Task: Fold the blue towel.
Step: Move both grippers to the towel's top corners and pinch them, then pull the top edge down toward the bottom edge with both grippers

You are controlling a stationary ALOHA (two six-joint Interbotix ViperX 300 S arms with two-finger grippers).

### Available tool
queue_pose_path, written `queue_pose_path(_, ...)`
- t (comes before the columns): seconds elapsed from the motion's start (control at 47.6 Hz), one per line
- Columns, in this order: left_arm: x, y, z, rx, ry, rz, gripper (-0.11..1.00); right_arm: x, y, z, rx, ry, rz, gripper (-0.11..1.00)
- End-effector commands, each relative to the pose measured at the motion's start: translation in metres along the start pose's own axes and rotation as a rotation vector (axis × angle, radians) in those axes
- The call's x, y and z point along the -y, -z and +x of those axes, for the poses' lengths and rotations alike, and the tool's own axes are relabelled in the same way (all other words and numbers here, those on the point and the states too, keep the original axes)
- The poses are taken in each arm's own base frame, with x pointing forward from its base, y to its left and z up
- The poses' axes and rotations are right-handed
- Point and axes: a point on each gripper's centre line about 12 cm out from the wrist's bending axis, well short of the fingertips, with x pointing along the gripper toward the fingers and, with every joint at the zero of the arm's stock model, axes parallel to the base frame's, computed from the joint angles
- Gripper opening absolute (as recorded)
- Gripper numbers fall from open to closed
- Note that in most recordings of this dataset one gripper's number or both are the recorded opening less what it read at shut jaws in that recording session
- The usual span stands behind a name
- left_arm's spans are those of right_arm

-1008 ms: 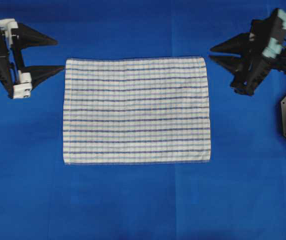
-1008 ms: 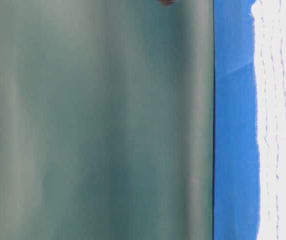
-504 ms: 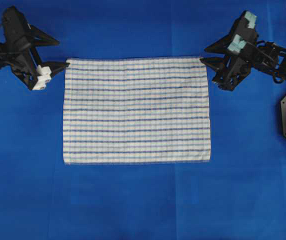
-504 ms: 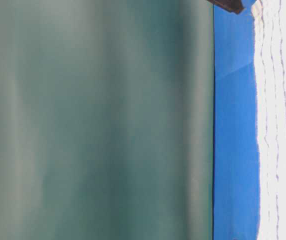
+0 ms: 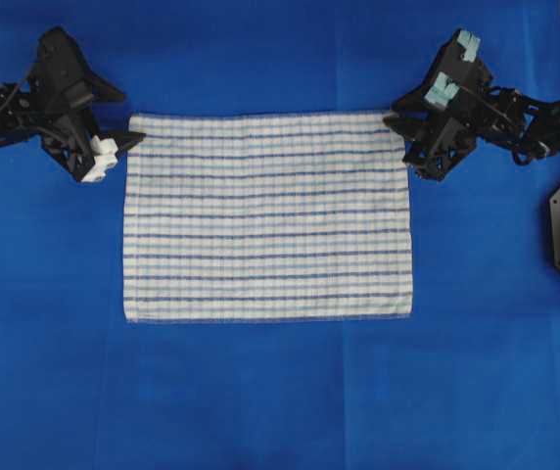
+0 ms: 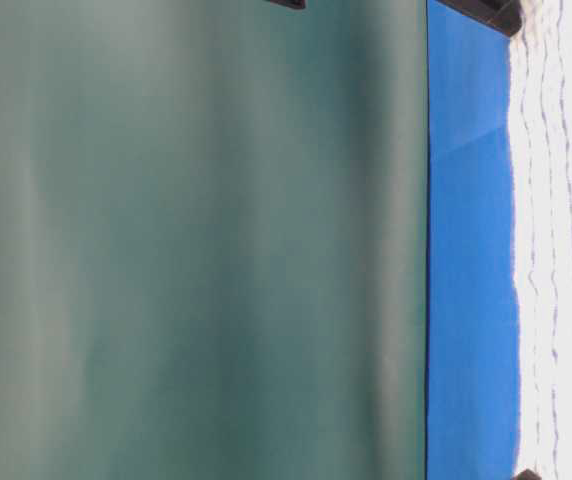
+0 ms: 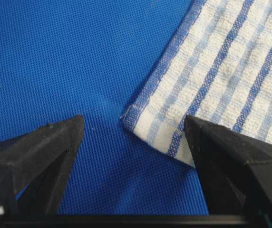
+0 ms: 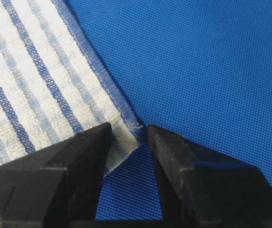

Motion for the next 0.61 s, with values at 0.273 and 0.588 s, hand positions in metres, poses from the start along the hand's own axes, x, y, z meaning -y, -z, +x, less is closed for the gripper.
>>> queue_pose_path(0.273, 0.0001, -0.0007, 0.0006, -0.02, 0.0, -0.002, 0.39, -0.0005, -0.0058, -0.0002, 0.023, -0.003, -0.008, 0.48)
queue_pose_path(0.588, 0.0064, -0.0014, 0.0005, -0.022, 0.017, 0.016, 0.03, -0.0006, -0.0064, 0.0, 0.024, -0.003, -0.008, 0.29)
